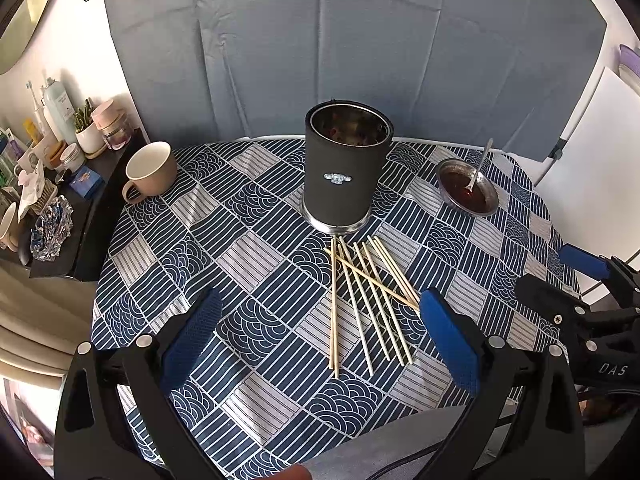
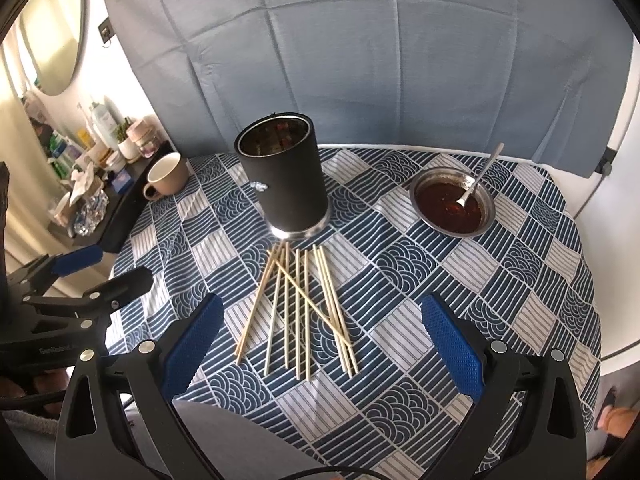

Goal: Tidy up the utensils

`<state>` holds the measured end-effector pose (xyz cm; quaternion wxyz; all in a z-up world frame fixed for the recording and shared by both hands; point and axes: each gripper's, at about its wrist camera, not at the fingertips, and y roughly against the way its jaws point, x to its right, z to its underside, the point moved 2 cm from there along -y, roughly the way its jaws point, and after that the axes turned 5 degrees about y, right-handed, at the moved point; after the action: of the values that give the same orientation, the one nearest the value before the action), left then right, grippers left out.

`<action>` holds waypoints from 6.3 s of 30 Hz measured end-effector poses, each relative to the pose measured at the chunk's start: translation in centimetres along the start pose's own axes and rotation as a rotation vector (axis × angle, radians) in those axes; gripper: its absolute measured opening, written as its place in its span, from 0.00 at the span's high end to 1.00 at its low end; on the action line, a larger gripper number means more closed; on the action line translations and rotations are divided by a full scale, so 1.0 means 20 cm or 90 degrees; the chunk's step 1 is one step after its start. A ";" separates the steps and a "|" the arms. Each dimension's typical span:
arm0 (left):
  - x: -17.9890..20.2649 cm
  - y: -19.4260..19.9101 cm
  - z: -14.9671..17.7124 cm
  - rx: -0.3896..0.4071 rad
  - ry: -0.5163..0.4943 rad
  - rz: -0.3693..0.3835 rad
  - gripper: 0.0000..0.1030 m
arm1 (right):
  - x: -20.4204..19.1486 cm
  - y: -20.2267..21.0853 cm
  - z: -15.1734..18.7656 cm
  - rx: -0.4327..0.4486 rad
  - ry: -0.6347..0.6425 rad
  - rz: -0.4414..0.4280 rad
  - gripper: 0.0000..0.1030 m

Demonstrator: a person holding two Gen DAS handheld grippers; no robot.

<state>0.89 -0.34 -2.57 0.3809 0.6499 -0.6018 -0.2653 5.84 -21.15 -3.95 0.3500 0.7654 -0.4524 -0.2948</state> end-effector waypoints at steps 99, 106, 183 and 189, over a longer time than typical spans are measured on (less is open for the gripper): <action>-0.26 -1.34 0.11 -0.343 0.040 -0.107 0.10 | 0.06 -1.31 -0.08 -0.307 0.184 -0.007 0.56; -0.38 -1.24 0.13 -0.321 0.038 -0.103 0.41 | 0.07 -1.27 -0.08 -0.313 0.188 -0.006 0.76; -0.75 -0.51 0.42 -0.240 0.042 -0.024 0.75 | 0.11 -0.71 0.15 -0.215 0.061 -0.087 0.95; -0.77 -0.61 0.48 -0.275 0.040 -0.036 0.72 | 0.11 -0.77 0.20 -0.242 0.061 -0.080 0.95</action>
<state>-1.76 12.94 -19.70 0.5224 0.5779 -0.5000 -0.3784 11.19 -18.87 -18.83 0.4902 0.7253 -0.3229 -0.3596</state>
